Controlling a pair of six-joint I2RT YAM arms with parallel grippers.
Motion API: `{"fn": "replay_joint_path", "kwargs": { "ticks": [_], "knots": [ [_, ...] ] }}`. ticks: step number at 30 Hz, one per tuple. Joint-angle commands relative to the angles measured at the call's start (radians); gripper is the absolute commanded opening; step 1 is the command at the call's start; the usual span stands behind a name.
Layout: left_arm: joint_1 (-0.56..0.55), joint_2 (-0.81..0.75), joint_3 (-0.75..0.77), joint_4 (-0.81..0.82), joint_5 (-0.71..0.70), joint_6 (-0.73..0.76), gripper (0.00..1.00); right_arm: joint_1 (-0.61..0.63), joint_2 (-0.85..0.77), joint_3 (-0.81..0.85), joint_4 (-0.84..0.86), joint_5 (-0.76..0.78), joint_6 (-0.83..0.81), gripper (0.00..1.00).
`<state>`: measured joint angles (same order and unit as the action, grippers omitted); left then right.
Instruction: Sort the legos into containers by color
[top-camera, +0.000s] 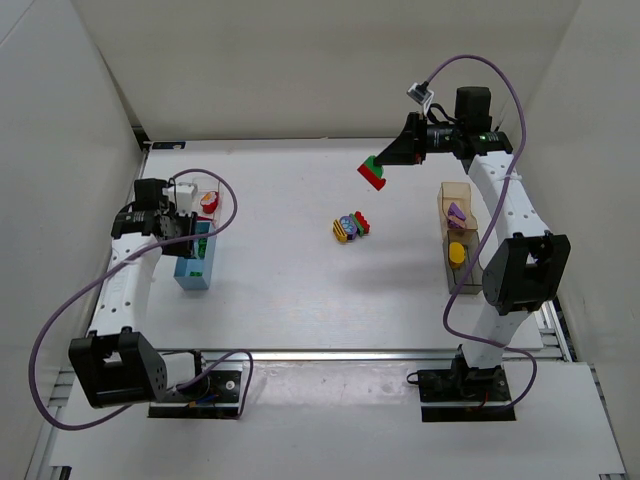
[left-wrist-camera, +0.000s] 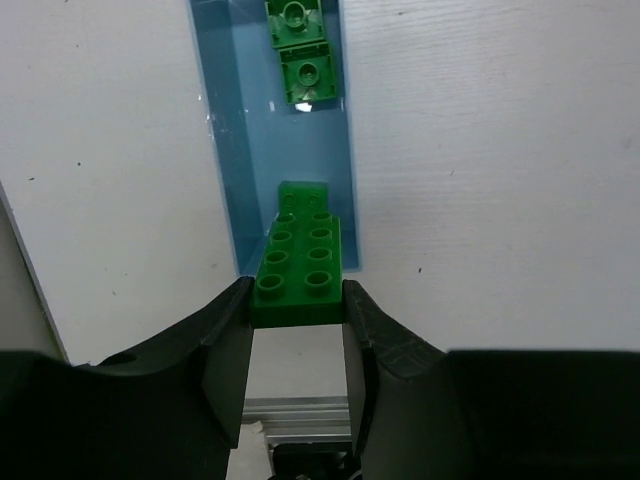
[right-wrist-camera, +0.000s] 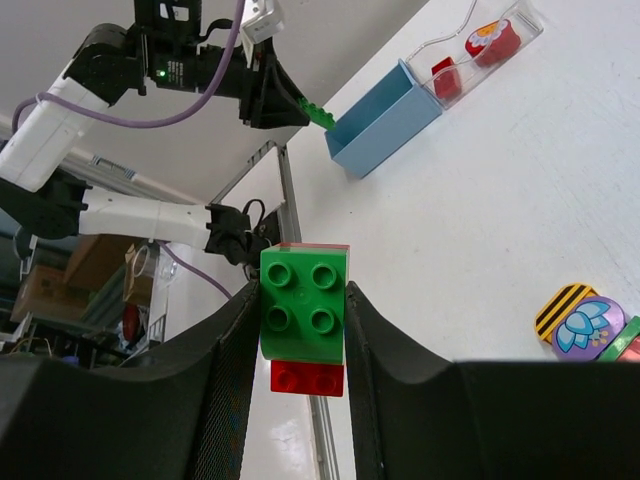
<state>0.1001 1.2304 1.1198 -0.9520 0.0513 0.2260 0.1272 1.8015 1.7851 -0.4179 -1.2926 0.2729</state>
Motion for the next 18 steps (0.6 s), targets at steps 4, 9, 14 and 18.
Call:
{"fn": "replay_joint_path", "kwargs": {
  "ticks": [4, 9, 14, 18],
  "knots": [
    [0.021, 0.050, -0.006, 0.059, -0.011, 0.027, 0.21, -0.003, -0.044, -0.004, -0.001, 0.001, -0.027, 0.00],
    [0.021, 0.101, 0.000, 0.073, 0.015, 0.018, 0.53, -0.001, -0.037, -0.001, -0.002, 0.003, -0.023, 0.00],
    [0.023, 0.123, 0.014, 0.093, 0.067, 0.012, 0.76, -0.003, -0.033, -0.003, 0.005, 0.001, -0.015, 0.00],
    [0.039, 0.075, 0.043, 0.110, 0.213, 0.015, 0.78, -0.003, -0.031, -0.004, 0.028, -0.005, 0.017, 0.00]
  ]
}}
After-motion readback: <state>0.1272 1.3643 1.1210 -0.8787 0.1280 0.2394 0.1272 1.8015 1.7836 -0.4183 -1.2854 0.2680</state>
